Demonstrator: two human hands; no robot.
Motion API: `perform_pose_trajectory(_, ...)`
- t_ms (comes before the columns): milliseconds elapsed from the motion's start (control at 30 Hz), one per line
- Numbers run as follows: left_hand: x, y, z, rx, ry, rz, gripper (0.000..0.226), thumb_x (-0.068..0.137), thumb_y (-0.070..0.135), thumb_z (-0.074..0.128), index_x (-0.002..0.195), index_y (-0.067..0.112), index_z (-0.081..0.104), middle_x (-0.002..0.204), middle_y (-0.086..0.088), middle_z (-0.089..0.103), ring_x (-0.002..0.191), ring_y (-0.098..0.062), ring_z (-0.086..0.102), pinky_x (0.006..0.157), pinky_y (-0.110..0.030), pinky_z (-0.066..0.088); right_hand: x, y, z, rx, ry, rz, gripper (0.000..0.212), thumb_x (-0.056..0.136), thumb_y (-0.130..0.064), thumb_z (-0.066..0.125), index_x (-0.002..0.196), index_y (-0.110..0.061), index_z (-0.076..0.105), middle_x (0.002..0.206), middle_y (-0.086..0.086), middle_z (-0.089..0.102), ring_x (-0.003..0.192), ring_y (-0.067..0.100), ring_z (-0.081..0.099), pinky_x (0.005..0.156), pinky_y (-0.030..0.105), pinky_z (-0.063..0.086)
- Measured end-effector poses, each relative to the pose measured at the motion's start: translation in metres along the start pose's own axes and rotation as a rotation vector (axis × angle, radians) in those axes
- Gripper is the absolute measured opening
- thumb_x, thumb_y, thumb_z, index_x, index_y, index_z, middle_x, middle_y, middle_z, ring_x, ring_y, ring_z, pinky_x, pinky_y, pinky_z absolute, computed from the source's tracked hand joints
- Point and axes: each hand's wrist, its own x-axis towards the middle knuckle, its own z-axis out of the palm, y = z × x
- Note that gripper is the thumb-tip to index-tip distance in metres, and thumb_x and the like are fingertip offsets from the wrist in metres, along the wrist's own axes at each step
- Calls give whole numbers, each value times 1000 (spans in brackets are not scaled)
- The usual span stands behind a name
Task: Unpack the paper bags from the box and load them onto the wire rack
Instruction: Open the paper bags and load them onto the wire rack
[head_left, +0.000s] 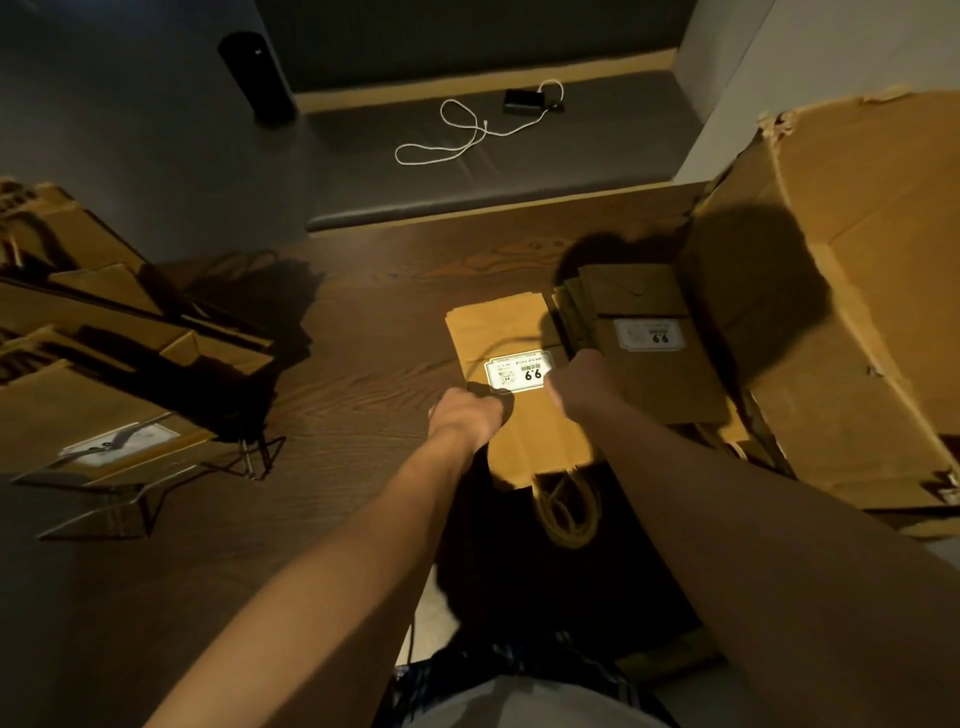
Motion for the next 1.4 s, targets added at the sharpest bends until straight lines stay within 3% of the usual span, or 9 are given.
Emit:
perform_pose_trajectory(400,-4,12,-52,-67,-12,120,35,70,26,64,97,4,66,96,-13,69,82,-28,67,80,-41,60,-21,-45,-32,348,-105,-136,30,94,-9,53,124,-14,54,116,7,59,97,23,58,79,39,53)
perform_pose_trajectory(567,-22,23,-105,387,426,540,93,80,33,76,153,24,19,160,-10,15,148,-35,11,117,-52,21,-45,-109,-50,-299,-178,-595,35,91,0,55,121,-16,62,115,5,64,98,20,60,73,28,50)
perform_pose_trajectory(700,-34,29,-142,759,353,783,43,94,33,60,136,31,48,144,-3,50,143,-27,33,115,-54,21,-76,-167,-39,-754,-179,-782,26,87,-8,61,88,-33,69,100,-2,67,93,21,61,77,29,48)
perform_pose_trajectory(800,-33,23,-166,416,255,704,15,99,27,56,113,26,60,111,-1,68,109,-24,62,94,-42,49,-92,-189,-28,-859,261,-910,21,88,-24,58,105,-35,61,111,1,62,113,25,52,96,44,34)
perform_pose_trajectory(900,-28,8,-196,-129,236,609,12,100,23,57,111,24,61,110,3,70,106,-18,66,97,-43,52,-106,-199,-21,-573,676,-902,83,81,-34,70,149,-27,23,155,15,24,142,35,23,110,54,22)
perform_pose_trajectory(1000,-31,-13,-229,-501,165,643,17,101,18,56,117,22,60,117,0,70,110,-18,67,101,-45,52,-110,-208,-11,75,175,-588,109,78,-39,78,155,-23,4,160,13,17,145,33,22,115,50,22)
perform_pose_trajectory(1100,-34,-33,-251,-609,111,704,20,101,13,55,117,24,62,122,-1,70,114,-19,65,103,-44,50,-112,-208,9,330,-515,-370,57,83,-19,76,134,-19,51,132,3,62,114,20,62,99,41,48)
perform_pose_trajectory(1200,-39,-49,-270,-552,210,697,17,100,18,58,113,28,64,120,1,71,114,-17,66,104,-45,50,-114,-216,39,288,-506,-457,28,89,0,64,99,-26,65,115,-3,71,102,15,66,89,38,55)
perform_pose_trajectory(1400,-49,-102,-307,-568,520,639,17,96,29,59,104,23,72,90,4,72,79,-13,65,73,-33,52,-135,-249,75,353,-495,-616,26,93,-2,59,95,-28,64,103,-10,71,100,12,66,86,35,55)
